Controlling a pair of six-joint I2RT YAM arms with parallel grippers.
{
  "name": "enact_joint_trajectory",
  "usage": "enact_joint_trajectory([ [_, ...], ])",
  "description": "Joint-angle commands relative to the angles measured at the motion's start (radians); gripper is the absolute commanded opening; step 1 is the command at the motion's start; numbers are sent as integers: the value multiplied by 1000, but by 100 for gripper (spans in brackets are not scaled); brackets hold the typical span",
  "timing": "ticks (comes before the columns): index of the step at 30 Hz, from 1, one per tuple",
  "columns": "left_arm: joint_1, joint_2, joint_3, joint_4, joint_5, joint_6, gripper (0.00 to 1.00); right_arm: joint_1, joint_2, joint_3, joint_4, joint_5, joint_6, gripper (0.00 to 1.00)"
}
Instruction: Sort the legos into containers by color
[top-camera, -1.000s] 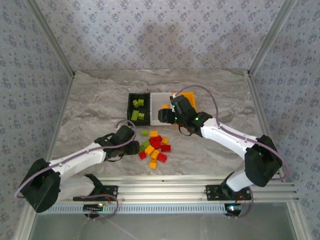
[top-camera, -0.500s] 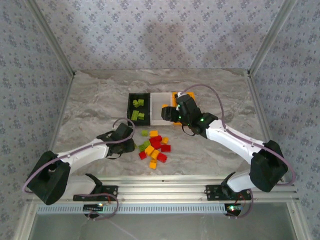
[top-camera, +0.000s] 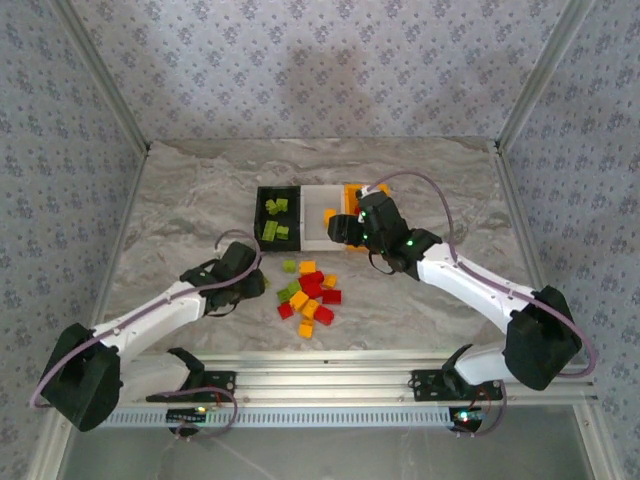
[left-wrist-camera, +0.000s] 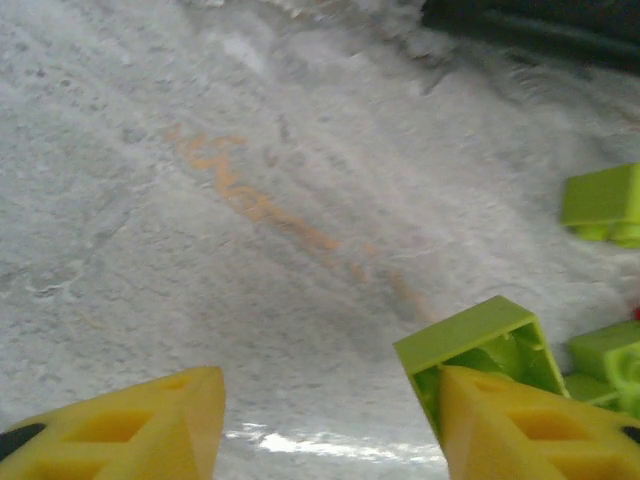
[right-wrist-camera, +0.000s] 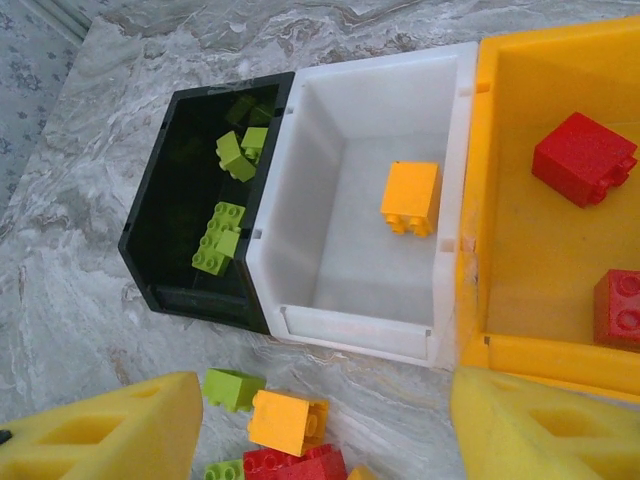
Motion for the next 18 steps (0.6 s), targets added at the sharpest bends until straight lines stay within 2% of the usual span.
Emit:
enact_joint_trajectory([
  [1,-3,61,32,12,-10,19,62,-6,-23,-12,9,4,18,68],
  [4,-7,105,46,4,-11,8,62,-7,-23,-15,4,5,19,68],
  [11,-10,22,48,-12,17,3,63,-5,-18,-29,5,-14,29,69],
  [14,-10,26,60,-31,66,19,73,6,2,-26,4,-21,29,68],
  [18,-9,15,39,-10,160,19,74,27,42,-29,28,-92,9,69],
])
